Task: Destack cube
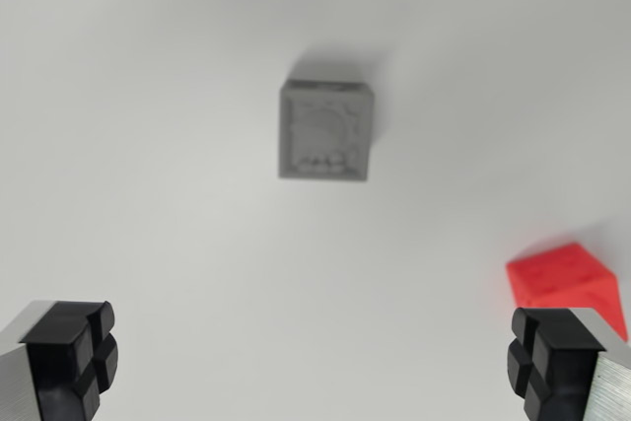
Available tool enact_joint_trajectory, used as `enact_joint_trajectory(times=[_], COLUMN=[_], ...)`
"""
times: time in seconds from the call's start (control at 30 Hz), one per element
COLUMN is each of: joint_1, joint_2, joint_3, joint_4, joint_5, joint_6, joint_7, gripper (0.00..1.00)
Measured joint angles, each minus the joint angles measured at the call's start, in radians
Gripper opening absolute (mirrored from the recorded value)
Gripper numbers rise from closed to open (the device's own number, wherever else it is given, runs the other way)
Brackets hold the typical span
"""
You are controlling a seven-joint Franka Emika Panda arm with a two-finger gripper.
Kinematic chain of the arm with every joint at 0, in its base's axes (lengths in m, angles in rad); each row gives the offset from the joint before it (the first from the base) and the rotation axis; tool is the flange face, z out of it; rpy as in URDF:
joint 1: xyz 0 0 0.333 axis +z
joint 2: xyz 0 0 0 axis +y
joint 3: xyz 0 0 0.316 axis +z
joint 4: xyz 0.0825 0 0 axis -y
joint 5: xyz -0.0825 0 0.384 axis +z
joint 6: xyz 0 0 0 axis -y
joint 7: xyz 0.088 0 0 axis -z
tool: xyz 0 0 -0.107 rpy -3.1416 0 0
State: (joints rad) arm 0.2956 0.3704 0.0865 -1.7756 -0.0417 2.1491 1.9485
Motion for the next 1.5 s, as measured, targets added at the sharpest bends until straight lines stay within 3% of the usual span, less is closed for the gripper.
enact_joint_trajectory(times=[0.83, 1.5], joint_1=[0.001, 0.001], joint_2=[-0.051, -0.055], joint_3=[0.000, 0.000], joint_4=[0.071, 0.081], joint_5=[0.007, 0.007], joint_6=[-0.122, -0.136], joint_7=[-0.005, -0.006], gripper=[1.00, 1.00])
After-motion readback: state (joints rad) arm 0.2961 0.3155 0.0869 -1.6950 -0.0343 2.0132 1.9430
